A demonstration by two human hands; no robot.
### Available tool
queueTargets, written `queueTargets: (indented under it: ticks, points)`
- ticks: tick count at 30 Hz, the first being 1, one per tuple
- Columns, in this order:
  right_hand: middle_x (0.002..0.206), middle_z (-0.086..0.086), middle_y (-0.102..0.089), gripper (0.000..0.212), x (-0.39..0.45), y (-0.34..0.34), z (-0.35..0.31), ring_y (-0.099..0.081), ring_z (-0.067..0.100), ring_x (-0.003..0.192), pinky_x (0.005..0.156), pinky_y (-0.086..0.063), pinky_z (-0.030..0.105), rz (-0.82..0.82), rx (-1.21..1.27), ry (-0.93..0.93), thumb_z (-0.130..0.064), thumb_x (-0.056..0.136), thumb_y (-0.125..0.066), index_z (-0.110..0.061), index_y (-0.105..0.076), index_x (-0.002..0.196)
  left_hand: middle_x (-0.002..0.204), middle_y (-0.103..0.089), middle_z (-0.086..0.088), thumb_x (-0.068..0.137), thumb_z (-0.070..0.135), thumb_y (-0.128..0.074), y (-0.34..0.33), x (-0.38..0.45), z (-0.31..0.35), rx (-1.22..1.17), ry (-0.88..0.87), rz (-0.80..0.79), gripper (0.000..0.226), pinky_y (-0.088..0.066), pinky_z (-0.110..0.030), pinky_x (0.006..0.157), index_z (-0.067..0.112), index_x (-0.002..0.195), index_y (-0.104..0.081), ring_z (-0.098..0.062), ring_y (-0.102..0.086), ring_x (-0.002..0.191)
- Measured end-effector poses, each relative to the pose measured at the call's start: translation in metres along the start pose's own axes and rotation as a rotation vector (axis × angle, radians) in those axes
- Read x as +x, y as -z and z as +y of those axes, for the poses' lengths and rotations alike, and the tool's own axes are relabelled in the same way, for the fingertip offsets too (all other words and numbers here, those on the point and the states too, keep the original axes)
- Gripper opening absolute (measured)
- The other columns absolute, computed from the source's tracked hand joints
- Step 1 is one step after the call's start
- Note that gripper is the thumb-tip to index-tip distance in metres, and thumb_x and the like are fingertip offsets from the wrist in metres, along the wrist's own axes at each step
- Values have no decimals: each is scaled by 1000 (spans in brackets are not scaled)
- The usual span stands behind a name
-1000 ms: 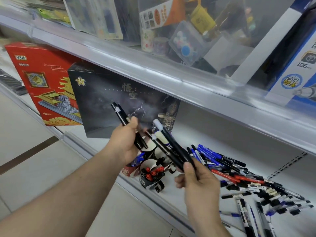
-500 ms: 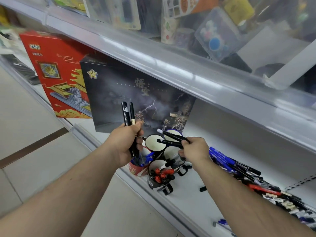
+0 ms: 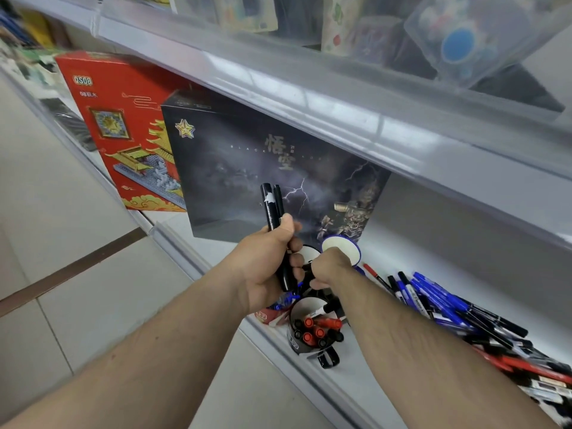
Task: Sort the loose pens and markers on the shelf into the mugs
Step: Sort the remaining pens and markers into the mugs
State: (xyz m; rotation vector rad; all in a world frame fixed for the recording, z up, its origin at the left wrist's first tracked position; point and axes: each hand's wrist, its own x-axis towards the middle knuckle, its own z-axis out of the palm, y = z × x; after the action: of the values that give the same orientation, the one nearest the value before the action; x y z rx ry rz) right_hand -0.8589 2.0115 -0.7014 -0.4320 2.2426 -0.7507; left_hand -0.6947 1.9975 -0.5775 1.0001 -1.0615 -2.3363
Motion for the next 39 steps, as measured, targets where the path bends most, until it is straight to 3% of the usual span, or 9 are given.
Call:
queueTargets:
  ticks: [4,10,14,18,21,25,29,31,39]
  points:
    - [82,4,-63,12,-28,23,-4,-58,24,75,60,-43,26,207,-207,204,-22,90,-57,-13,-65,87,67,-43,2,101,45,-44,-3,-4,3,-12,-25,-47,29,-38,-26,56,20,106,-57,-12,-39,53]
    - [67,7,-54,24,-174,49,-5,-44,16,57,58,-36,30,163,500,547,-35,94,-57,-18,-67,82,77,-43,0,97,55,-43,-12,-8,3,-18,-96,-68,35,-36,-32,69,27,104,-63,-15,-38,66]
    - [65,0,-62,6,-209,43,-7,-58,15,51,53,-46,29,33,539,549,-27,94,-62,-33,-62,92,75,-40,-1,100,49,-44,-23,-17,2,-29,-129,-67,30,-38,-33,63,24,109,-59,-16,-38,64]
    - [78,-5,-71,21,-205,34,-10,-70,22,65,65,-59,40,41,437,605,-13,88,-67,-34,-62,88,70,-47,0,99,46,-45,-27,-22,2,-48,-173,-37,24,-43,-30,60,27,102,-59,-13,-45,59]
    - [73,-8,-73,27,-194,51,-5,-70,11,66,65,-57,27,201,499,604,-7,90,-67,-34,-67,87,74,-62,4,96,57,-43,-23,-22,4,85,-215,76,37,-46,-27,64,26,109,-58,-15,-55,68]
    - [73,0,-74,17,-158,84,16,-69,8,63,70,-57,28,439,610,415,-11,92,-66,-20,-73,104,83,-46,0,100,59,-33,-6,-14,6,154,-142,343,50,-37,-24,50,18,109,-59,-16,-39,61]
    - [86,-4,-75,15,-114,79,40,-71,19,84,89,-56,41,571,424,394,-17,89,-67,-26,-75,98,85,-49,-2,103,22,-40,0,-9,3,91,-111,402,24,-35,-28,54,13,101,-62,-16,-37,63]
    - [99,-1,-74,19,-97,68,40,-69,18,94,92,-50,28,563,242,438,-17,90,-66,-25,-76,105,81,-50,-1,102,12,-39,2,-5,1,93,-109,399,24,-36,-27,53,12,105,-63,-15,-39,61]
    - [96,9,-68,16,-33,13,22,-60,32,94,70,-47,32,411,-349,406,-16,92,-57,-14,-64,105,91,-49,-5,102,9,-47,11,0,-2,127,-73,338,22,-57,-36,73,8,118,-63,-18,-46,69]
